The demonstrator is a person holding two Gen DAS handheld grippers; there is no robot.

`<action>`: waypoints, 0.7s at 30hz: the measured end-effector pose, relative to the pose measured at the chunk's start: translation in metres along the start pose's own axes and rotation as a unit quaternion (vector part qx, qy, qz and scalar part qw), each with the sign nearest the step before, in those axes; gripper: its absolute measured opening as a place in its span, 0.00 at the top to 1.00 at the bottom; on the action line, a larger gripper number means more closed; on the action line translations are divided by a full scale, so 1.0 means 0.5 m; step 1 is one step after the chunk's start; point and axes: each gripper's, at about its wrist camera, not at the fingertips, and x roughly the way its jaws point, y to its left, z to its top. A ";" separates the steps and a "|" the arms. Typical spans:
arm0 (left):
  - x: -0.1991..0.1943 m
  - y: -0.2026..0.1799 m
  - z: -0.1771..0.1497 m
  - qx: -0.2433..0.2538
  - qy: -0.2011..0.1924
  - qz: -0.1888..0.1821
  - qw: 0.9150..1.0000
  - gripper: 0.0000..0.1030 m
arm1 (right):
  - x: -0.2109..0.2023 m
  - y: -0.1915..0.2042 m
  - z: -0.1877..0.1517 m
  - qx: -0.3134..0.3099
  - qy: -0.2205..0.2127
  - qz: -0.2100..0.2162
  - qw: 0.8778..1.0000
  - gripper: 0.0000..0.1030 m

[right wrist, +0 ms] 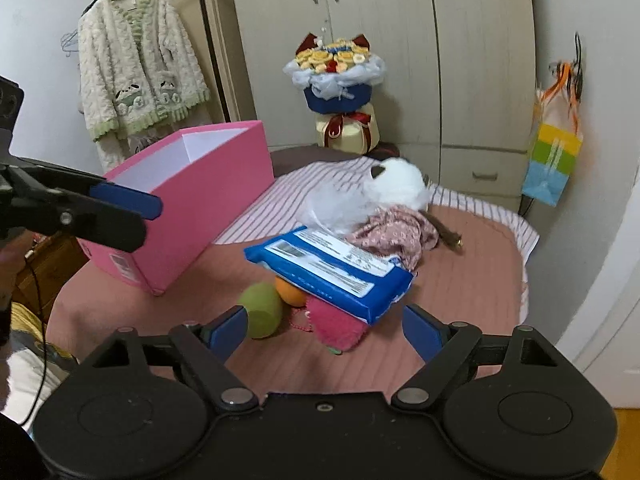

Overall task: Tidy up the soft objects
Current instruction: 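Move the left tool to the blue wet-wipes pack and grasp it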

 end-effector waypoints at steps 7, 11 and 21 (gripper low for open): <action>0.109 0.037 0.018 -0.048 0.008 0.038 0.998 0.28 | 0.070 -0.053 0.003 0.047 0.024 0.035 0.998 0.15; 0.154 0.057 0.027 -0.064 0.014 0.050 0.997 0.36 | 0.101 -0.069 0.010 0.053 0.037 0.037 0.997 0.15; 0.198 0.090 0.017 -0.122 0.034 0.058 0.990 0.57 | 0.137 -0.082 0.020 0.075 0.045 0.046 0.995 0.15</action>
